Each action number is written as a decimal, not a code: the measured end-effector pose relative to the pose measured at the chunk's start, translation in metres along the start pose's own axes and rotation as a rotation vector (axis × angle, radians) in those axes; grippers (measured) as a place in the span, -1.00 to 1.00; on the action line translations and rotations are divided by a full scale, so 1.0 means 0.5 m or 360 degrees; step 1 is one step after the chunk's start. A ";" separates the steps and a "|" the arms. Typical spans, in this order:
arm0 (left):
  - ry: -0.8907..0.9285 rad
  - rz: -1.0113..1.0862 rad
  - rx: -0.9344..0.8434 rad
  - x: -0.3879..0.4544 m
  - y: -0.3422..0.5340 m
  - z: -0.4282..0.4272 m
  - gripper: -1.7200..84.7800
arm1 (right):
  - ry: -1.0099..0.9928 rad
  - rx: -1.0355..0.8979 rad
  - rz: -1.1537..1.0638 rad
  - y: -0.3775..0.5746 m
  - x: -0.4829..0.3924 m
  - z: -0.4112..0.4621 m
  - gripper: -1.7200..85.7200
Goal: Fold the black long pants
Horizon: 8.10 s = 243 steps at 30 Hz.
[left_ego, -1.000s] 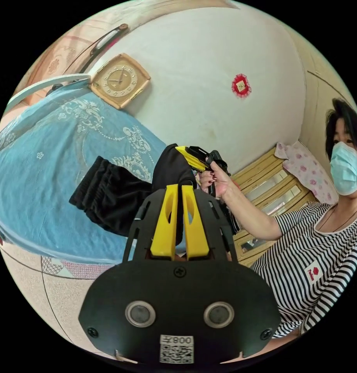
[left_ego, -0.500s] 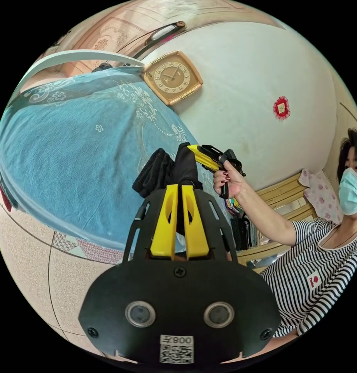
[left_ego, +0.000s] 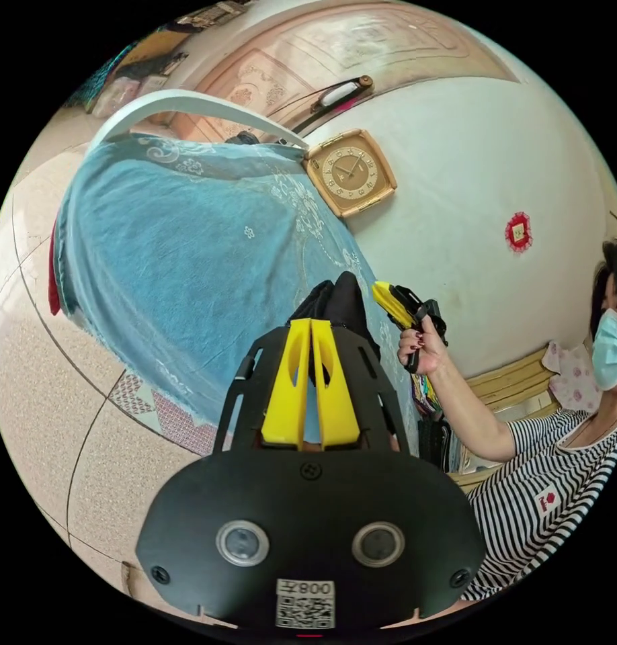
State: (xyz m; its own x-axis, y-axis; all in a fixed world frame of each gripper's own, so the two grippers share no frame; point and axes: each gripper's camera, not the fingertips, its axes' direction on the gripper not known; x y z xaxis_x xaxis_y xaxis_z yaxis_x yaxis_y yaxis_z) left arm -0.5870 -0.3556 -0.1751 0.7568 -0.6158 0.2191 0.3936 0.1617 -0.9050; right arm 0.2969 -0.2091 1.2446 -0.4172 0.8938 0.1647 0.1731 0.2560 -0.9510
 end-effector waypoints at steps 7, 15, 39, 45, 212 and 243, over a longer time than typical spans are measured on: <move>-0.0080 0.0486 -0.0245 0.162 -0.030 0.072 -0.96 | 0.0136 -0.0197 -0.0165 0.061 0.038 -0.001 -0.95; -0.0281 0.0347 -0.0373 0.124 -0.037 0.115 -0.96 | 0.0276 -0.0390 -0.0094 0.046 0.136 0.024 -0.96; -0.0291 0.0364 -0.0323 0.129 -0.010 0.011 -0.94 | 0.0522 -0.0040 -0.0021 0.162 0.280 -0.402 -0.92; 0.0107 0.0084 -0.0456 0.061 0.052 -0.003 -0.85 | 0.0138 -0.0168 0.0259 0.314 0.335 -0.447 -0.79; 0.1150 0.0778 -0.2166 0.795 2.006 3.837 -0.79 | -0.0130 0.2166 0.0595 2.122 -2.436 -1.964 -0.94; 0.0484 0.1392 -0.1801 0.389 2.128 4.029 -0.74 | -0.0206 0.1653 0.1851 2.149 -2.329 -1.967 -0.78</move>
State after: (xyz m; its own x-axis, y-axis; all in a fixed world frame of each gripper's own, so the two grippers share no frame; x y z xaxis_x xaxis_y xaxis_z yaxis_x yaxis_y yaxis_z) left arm 1.0302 1.2502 -0.3607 0.3403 -0.8004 -0.4935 -0.8444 -0.0293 -0.5349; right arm 1.8462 -0.6124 0.2883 -0.5775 0.3621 -0.7317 -0.2026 -0.9318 -0.3011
